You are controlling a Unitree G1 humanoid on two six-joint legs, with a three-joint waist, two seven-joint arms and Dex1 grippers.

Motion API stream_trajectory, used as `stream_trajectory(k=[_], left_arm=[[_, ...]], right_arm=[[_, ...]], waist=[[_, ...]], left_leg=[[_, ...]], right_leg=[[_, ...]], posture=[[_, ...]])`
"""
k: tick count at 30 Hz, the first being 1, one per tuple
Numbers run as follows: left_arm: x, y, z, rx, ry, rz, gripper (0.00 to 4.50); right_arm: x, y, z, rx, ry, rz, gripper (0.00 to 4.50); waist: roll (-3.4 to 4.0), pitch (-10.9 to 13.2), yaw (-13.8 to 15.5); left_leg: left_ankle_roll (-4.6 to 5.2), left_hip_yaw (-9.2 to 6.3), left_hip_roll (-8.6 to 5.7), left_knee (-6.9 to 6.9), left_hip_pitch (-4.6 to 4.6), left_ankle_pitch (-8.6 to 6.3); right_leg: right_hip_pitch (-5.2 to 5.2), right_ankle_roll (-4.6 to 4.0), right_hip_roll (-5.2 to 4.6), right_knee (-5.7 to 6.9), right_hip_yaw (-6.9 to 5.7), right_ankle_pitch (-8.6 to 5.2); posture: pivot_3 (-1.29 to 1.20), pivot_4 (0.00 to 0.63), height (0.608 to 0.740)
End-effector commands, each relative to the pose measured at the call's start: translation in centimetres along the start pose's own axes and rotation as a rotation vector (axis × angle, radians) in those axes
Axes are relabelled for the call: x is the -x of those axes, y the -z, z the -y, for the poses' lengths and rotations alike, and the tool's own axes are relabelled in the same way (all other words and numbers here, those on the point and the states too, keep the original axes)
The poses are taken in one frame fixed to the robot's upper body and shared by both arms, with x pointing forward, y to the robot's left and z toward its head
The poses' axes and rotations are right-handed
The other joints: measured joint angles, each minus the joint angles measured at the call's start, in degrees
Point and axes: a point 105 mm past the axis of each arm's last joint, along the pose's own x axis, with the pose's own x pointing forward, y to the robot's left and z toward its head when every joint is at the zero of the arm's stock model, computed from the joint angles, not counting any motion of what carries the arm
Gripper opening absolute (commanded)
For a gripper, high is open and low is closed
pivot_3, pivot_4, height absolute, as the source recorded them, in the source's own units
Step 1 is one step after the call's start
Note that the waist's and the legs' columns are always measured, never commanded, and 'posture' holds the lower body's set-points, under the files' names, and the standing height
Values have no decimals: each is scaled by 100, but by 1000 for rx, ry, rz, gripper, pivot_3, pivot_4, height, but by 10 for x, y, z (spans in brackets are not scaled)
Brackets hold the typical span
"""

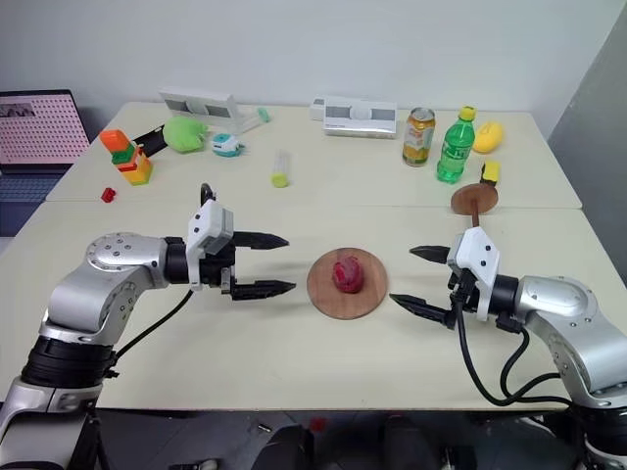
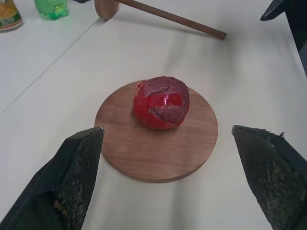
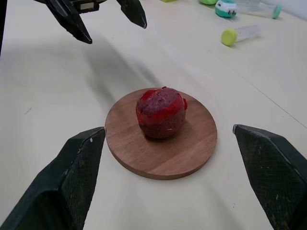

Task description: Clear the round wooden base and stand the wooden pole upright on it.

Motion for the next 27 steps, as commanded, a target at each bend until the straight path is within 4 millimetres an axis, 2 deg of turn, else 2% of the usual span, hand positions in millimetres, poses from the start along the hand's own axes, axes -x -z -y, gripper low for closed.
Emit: stream_trajectory(k=[1, 5, 9, 27], left_arm=[[-2, -12, 3, -56, 34, 31, 4500], [-3, -20, -7, -7, -10, 75, 4500], [-3, -18, -4, -68, 37, 38, 4500], [-14, -15, -4, -87, 76, 34, 4500]], right_arm=[[2, -11, 3, 45, 5, 14, 4455], [3, -13, 3, 47, 11, 15, 4455], [5, -13, 2, 47, 14, 11, 4455], [8, -16, -2, 55, -11, -7, 4455]], waist=[[0, 0, 1], [0, 0, 4], [0, 0, -10], [0, 0, -2]], left_leg=[[0, 0, 0, 0, 0, 0], [0, -1, 0, 0, -1, 0], [0, 4, 0, 0, 1, 0], [0, 1, 0, 1, 0, 0]], right_leg=[[0, 0, 0, 0, 0, 0], [0, 0, 0, 0, -1, 0], [0, 0, 0, -1, 2, 0], [0, 0, 0, -1, 0, 0]], posture=[[0, 150, 740], [0, 150, 740], [0, 150, 740], [0, 150, 740]])
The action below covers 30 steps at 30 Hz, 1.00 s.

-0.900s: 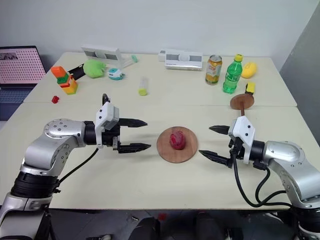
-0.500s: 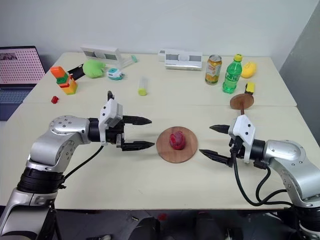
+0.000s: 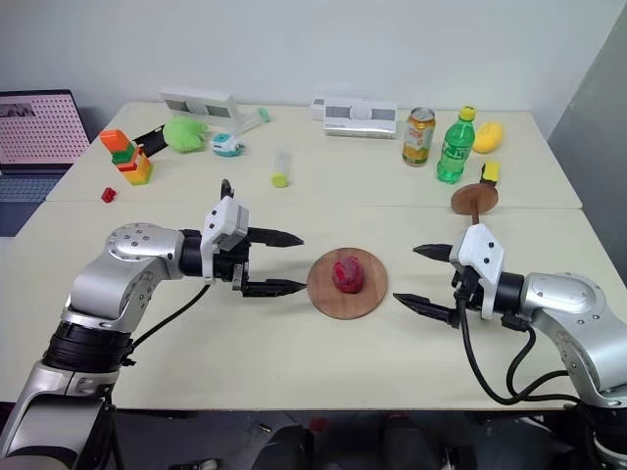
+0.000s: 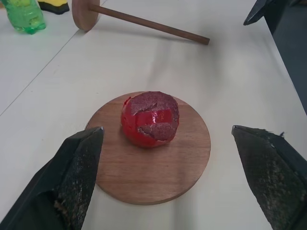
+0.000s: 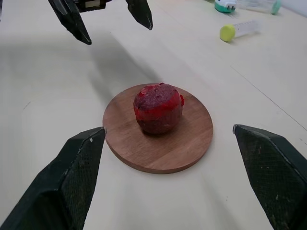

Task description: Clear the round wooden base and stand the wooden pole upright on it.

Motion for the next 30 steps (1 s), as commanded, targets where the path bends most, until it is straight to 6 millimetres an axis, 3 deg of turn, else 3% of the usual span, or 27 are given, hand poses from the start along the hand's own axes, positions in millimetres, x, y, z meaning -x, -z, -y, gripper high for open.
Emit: stream_trajectory(k=[1, 7, 14, 26, 30], left_arm=[[0, -7, -2, -46, -1, 5, 4500], [-5, -7, -7, -61, -11, 10, 4500], [-58, -5, -14, -120, 34, 18, 4500], [-112, 27, -25, -196, 107, -132, 4500], [-114, 31, -30, -199, 91, -146, 3844]], right_arm=[[4, -12, -2, 42, -10, 20, 4455], [4, -15, -3, 50, -15, 21, 4455], [2, -20, -9, 75, -64, 2, 4455], [4, -29, -20, 108, -84, -22, 4455], [3, -28, -21, 106, -76, -26, 4500]], waist=[[0, 0, 0], [0, 0, 2], [-1, 0, 39], [-3, 1, 33], [-3, 1, 16]], left_leg=[[0, 0, 0, 0, 0, 0], [0, 0, 0, 0, 0, 0], [0, -2, -7, 8, -1, 0], [0, -2, -9, 6, -3, 0], [0, -3, -9, 6, -3, 0]], right_leg=[[0, 0, 0, 0, 0, 0], [0, 0, 0, 0, -1, 0], [9, 1, -4, -5, -4, 0], [7, 1, -3, -7, -5, 0], [6, 1, -3, -5, -6, 0]], posture=[[0, 150, 740], [0, 150, 740], [0, 150, 740], [0, 150, 740], [0, 150, 740]])
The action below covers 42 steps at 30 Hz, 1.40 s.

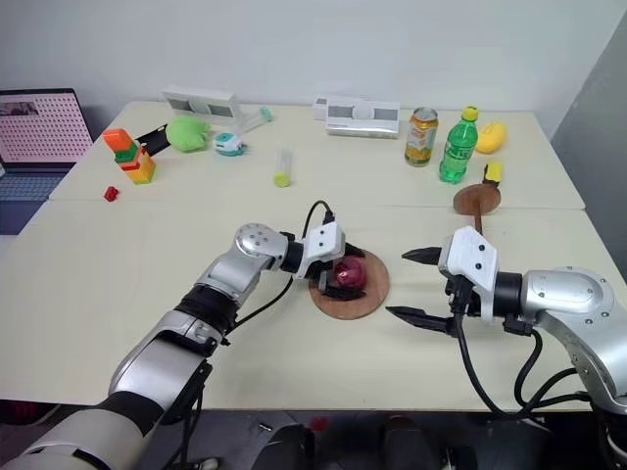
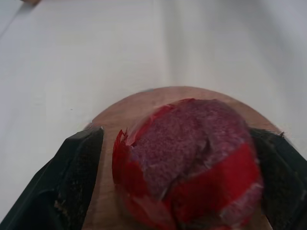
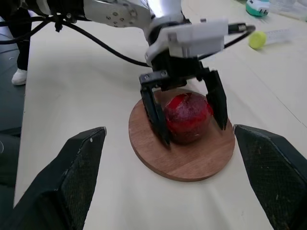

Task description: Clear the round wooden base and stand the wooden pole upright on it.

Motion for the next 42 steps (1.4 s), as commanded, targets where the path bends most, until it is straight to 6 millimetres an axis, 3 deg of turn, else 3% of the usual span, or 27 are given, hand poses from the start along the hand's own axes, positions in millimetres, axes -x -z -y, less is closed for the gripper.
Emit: stream_trajectory(k=[1, 4, 8, 13, 17, 20, 27, 29, 34, 39, 42], left_arm=[[3, -6, -8, -49, -19, 0, 3516], [9, -8, -9, -52, -23, 19, 2908], [23, -13, -21, -22, -96, 49, 2660], [76, -7, -51, 85, -358, 75, 2624], [131, 13, -82, 228, -683, 60, 2624], [156, 32, -100, 334, -896, 17, 2624], [166, 62, -115, 533, -1167, -15, 2624], [166, 65, -117, 589, -1218, 7, 3313], [163, 70, -116, 612, -1239, -5, 4422], [179, 71, -116, 576, -1265, -3, 4485], [190, 58, -118, 501, -1247, 17, 4485]], right_arm=[[2, -8, -2, 32, 16, 16, 4500], [0, -5, -3, 23, 14, 19, 4500], [-4, -3, -1, 8, 23, 22, 4500], [-18, 16, 18, -36, 150, -22, 4500], [-36, 15, 30, -59, 208, 7, 4500], [-42, 12, 38, -58, 238, 25, 4500], [-47, 6, 42, -55, 255, 56, 4500], [-48, 4, 43, -57, 262, 66, 4500], [-46, 2, 42, -63, 273, 74, 4500], [-39, 0, 41, -76, 287, 85, 4500], [-31, -3, 42, -89, 300, 98, 4500]], waist=[[0, 0, 0], [0, 0, -2], [0, 0, -7], [-1, 0, -61], [0, 0, -89], [0, 0, -72], [-3, -2, 4], [-3, -2, -6], [-3, -2, -46], [-3, -2, -57], [-3, -2, -58]], left_leg=[[0, -1, 0, 0, 0, 0], [0, 0, 0, 0, 1, 0], [0, -3, 0, 0, 1, 0], [-1, -6, 4, 0, 3, 1], [-4, -10, 4, 0, 4, 2], [-17, -15, 0, 2, 0, 10], [-23, -22, -12, 5, -23, 13], [-24, -21, -12, 5, -25, 13], [-25, -19, -10, 3, -24, 14], [-25, -16, -9, 3, -24, 14], [-26, -15, -9, 3, -25, 14]], right_leg=[[0, 0, 0, 0, -1, 0], [1, 0, 0, 1, 0, 0], [0, 0, 0, 1, -1, 0], [-1, 0, 2, 5, -1, 0], [-5, 0, 3, 9, -1, 0], [-6, 0, 0, 7, -6, 0], [-22, 2, -13, 3, -18, 0], [-25, 2, -14, 6, -17, 0], [-31, 1, -12, 12, -13, 0], [-34, 1, -11, 17, -9, 0], [-36, 1, -11, 17, -8, 0]], posture=[[0, 150, 740], [0, 150, 740], [0, 150, 740], [0, 150, 740], [0, 150, 740], [0, 150, 740], [0, 150, 740], [0, 150, 740], [0, 150, 740], [0, 150, 740], [0, 150, 740]])
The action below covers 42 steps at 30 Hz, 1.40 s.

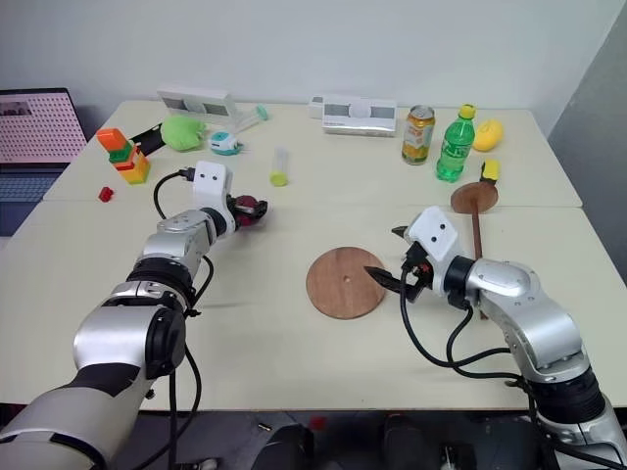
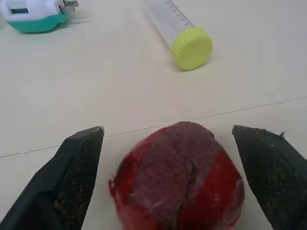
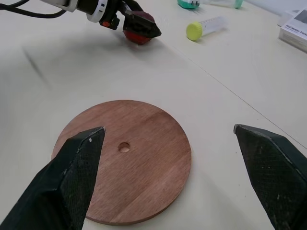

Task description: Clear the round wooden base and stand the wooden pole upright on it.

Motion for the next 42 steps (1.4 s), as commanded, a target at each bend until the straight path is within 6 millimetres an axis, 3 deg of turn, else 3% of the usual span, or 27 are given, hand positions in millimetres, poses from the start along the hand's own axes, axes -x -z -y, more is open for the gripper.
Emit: stream_trajectory(k=[1, 5, 8, 12, 16, 18, 23, 27, 32, 36, 42], left_arm=[[12, -40, -12, -84, 29, 134, 4485], [26, -65, 2, -147, 166, 229, 4485], [48, -78, 36, -196, 417, 304, 4485], [72, -61, 69, -295, 652, 301, 4485], [96, -29, 102, -396, 891, 270, 4485], [107, -19, 114, -431, 994, 258, 4485], [123, -8, 129, -453, 1163, 228, 4485], [131, 0, 137, -478, 1254, 199, 4485], [133, -1, 141, -479, 1287, 204, 4485], [133, -1, 143, -481, 1294, 205, 4500], [137, 2, 144, -479, 1296, 202, 4500]], right_arm=[[15, -17, 5, 13, 34, 59, 4500], [24, -22, 14, -18, 64, 80, 4500], [32, -19, 33, -38, 143, 38, 4500], [39, 1, 62, -26, 281, -115, 4500], [46, 16, 85, -76, 396, -253, 4500], [50, 22, 97, -171, 467, -306, 4500], [59, 40, 114, -287, 565, -499, 4500], [61, 64, 116, -436, 581, -667, 4500], [50, 84, 117, -542, 546, -748, 4500], [37, 91, 119, -590, 510, -775, 3848], [31, 90, 120, -610, 488, -763, 2473]], waist=[[0, 0, 0], [0, 0, 16], [1, 0, 20], [3, -1, 26], [4, -2, -17], [4, -2, -22], [4, -2, 1], [4, -2, 1], [4, -2, -15], [5, -2, -83], [5, -3, -147]], left_leg=[[0, 0, 0, 0, 0, 0], [-2, 1, 1, 0, -1, 1], [-4, 2, 3, 0, -1, 2], [-5, 9, 5, 0, 2, 3], [-4, 20, 9, -3, 8, 2], [-4, 26, 9, -5, 9, 2], [-1, 24, 10, -3, 6, 1], [1, 29, 9, -6, 7, -1], [12, 30, 10, -6, 6, -6], [14, 32, 11, -5, 8, -8], [18, 31, 13, -5, 9, -10]], right_leg=[[0, 0, 0, 0, 0, 0], [1, 0, 0, 0, 1, 0], [2, 0, -1, -1, 3, 0], [3, 0, -1, -2, 8, 0], [3, -1, 3, 1, 17, 0], [3, -1, 3, 2, 21, 0], [2, -2, 6, 2, 19, 1], [2, -2, 5, -1, 22, 1], [0, -2, 6, 0, 22, 1], [-1, -2, 6, 3, 24, 1], [-1, -2, 8, 4, 24, 1]], posture=[[0, 150, 740], [0, 150, 740], [0, 150, 740], [0, 150, 740], [0, 150, 740], [0, 150, 740], [0, 150, 740], [0, 150, 740], [0, 150, 740], [0, 150, 740], [0, 150, 740]])
